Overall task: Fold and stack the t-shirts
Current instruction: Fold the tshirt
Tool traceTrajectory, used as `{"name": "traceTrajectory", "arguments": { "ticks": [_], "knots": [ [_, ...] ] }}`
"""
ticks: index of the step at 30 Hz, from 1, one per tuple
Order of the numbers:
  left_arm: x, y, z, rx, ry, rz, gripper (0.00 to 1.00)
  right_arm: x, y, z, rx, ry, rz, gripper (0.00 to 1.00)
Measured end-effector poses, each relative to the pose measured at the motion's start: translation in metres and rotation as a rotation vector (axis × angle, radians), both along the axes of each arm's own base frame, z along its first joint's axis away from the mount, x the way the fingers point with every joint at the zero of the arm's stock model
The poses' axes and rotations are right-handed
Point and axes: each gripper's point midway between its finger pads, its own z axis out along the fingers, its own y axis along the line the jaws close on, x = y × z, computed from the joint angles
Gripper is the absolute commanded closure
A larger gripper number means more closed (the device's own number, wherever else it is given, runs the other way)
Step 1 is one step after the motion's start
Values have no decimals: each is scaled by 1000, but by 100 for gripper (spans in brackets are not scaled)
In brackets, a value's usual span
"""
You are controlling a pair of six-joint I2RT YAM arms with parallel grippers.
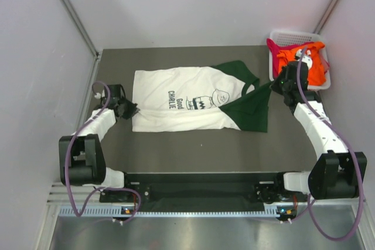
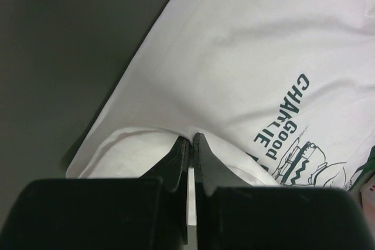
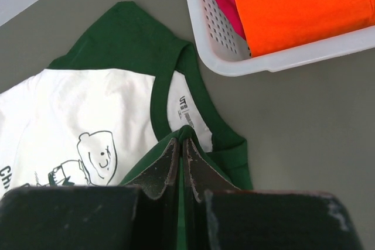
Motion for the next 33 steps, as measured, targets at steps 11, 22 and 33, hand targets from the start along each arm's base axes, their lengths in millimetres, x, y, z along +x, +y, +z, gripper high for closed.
{"name": "traceTrajectory", "arguments": {
  "ticks": [11, 22, 33],
  "knots": [
    [16, 8, 20, 48, -52, 3, 100, 5, -2, 5, -14, -7, 4, 100],
    [15, 8, 1, 47, 0, 2, 100, 12, -2, 7, -18, -9, 3, 100],
    [15, 15, -1, 71, 6, 29, 100, 24, 4, -5, -1, 12, 29, 100]
  ]
}}
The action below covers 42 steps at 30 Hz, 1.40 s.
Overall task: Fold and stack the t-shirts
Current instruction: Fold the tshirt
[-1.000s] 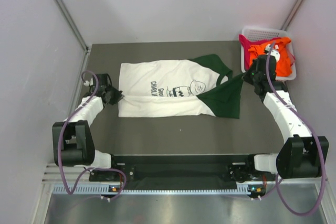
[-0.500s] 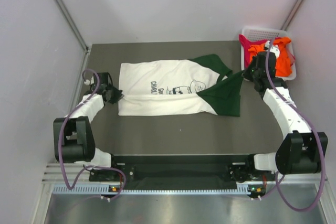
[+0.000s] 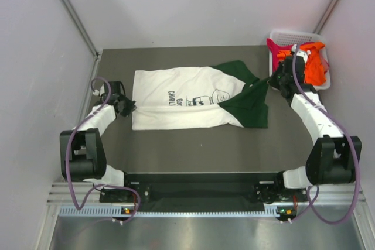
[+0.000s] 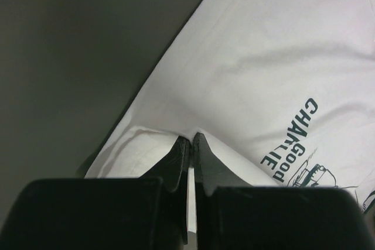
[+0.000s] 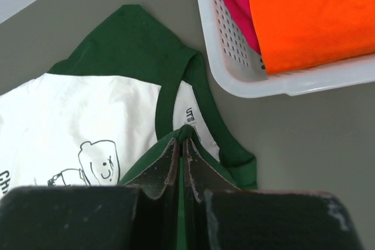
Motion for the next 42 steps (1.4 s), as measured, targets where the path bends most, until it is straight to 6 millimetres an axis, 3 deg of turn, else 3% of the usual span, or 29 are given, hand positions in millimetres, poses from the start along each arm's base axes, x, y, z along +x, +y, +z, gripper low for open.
{"name": "traceTrajectory", "arguments": {
  "ticks": [7, 21, 25, 27, 28, 30, 31, 32, 33, 36, 38, 39, 42],
  "knots": [
    [0, 10, -1, 12, 2, 37, 100, 17, 3, -18, 6, 40, 10, 100],
    [6, 15, -22, 12, 63, 53, 100, 60, 11, -14, 10, 30, 26, 99],
    [7, 15, -29, 11, 80, 53, 100, 77, 13, -18, 8, 36, 25, 84],
    [10, 16, -32, 9, 88, 54, 100, 88, 14, -18, 0, 36, 24, 80],
    [11, 16, -32, 8, 90, 54, 100, 96, 15, -17, -3, 31, 23, 73],
    [14, 17, -33, 8, 91, 57, 95, 105, 17, -17, -4, 26, 26, 57],
    [15, 18, -32, 9, 88, 56, 93, 107, 19, -16, -4, 25, 30, 33],
    [16, 18, -31, 11, 86, 55, 90, 108, 21, -15, -3, 23, 35, 24],
    [17, 19, -29, 14, 82, 54, 77, 107, 23, -15, -7, 26, 44, 20],
    [20, 22, -22, 41, 66, 49, 52, 100, 28, -13, -14, 22, 63, 19],
    [18, 26, -14, 61, 52, 50, 43, 82, 28, -13, -14, 31, 65, 24],
    [17, 27, -8, 70, 39, 55, 39, 67, 27, -15, -13, 38, 63, 25],
    [14, 32, 19, 104, -18, 59, 12, 18, 21, -16, 3, 10, 41, 30]
  ]
}}
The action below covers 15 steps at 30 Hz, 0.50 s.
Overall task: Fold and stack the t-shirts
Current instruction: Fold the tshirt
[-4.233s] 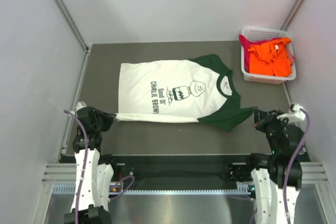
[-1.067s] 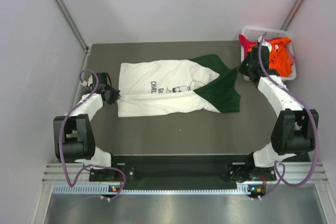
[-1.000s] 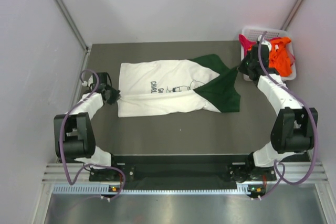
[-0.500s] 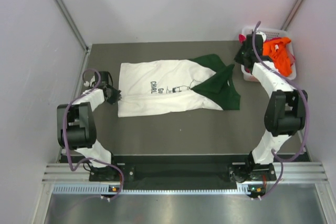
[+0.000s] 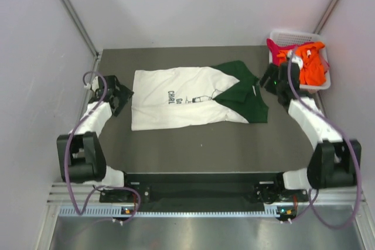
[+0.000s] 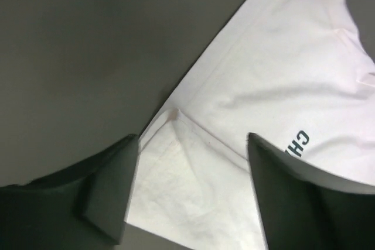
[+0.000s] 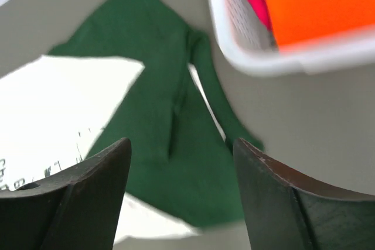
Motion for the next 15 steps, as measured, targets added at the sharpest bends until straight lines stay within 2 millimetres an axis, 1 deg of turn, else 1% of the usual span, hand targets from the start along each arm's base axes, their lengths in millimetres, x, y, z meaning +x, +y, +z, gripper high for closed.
{"name": "traceTrajectory", "arguments": {
  "ticks": [1, 2, 4, 6, 7, 9, 12, 15],
  "knots": [
    [-1, 2, 9, 12, -22, 4, 9, -23, -3, -4, 8, 2, -14, 34],
    [-4, 3, 20, 24, -51, 6, 8, -36, -5, -6, 14, -5, -27, 35],
    [-9, 4, 34, 37, -87, 11, 6, -69, -11, -15, 38, -30, -71, 36],
    [-17, 4, 42, 45, -113, 10, 3, -90, -15, -26, 61, -48, -106, 36],
    [-22, 4, 44, 46, -121, 9, 2, -102, -17, -35, 74, -45, -123, 36],
    [-35, 2, 41, 42, -124, 4, 2, -117, -19, -49, 97, -49, -150, 36],
    [-56, -3, 30, 27, -115, -2, 8, -136, -21, -70, 139, -43, -190, 39],
    [-75, -9, 14, -1, -95, -2, 11, -144, -19, -86, 190, -41, -219, 44]
  ]
}}
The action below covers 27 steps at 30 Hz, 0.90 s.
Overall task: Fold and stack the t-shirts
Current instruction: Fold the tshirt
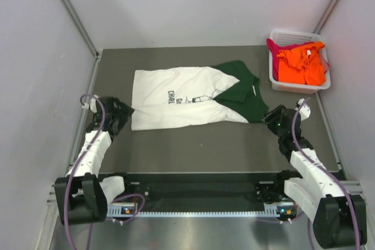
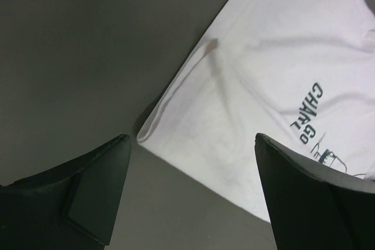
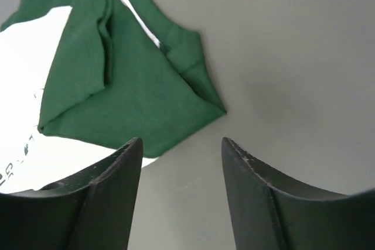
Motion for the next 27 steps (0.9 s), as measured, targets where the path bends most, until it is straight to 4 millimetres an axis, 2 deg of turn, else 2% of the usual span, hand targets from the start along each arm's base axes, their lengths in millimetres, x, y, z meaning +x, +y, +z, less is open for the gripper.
{"name": "traceTrajectory", "arguments": {
  "ticks": [5, 9, 15, 20, 21, 22, 24, 26, 27],
  "knots": [
    [-22, -9, -22, -48, 30, 1, 13, -2, 9, -30, 89, 53, -28, 50],
    [-25, -13, -24, -72, 32, -2, 15, 4, 16, -49, 147, 96, -53, 53],
    [-25, -14, -24, -83, 30, 4, 16, 12, 20, -64, 220, 113, -114, 53],
    [-25, -14, -24, -89, 31, 10, 16, 26, 20, -64, 262, 70, -165, 56],
    [-25, -14, -24, -91, 31, 12, 16, 29, 19, -64, 266, 65, -175, 60],
    [-25, -14, -24, -91, 31, 12, 16, 31, 18, -64, 266, 63, -183, 69],
    [-25, -14, -24, -92, 32, 12, 16, 35, 16, -68, 256, 72, -199, 75],
    [-26, -14, -25, -92, 34, 11, 16, 38, 14, -70, 228, 86, -199, 94],
    [-27, -15, -26, -94, 37, 9, 16, 40, 13, -71, 213, 96, -196, 100]
  ]
}}
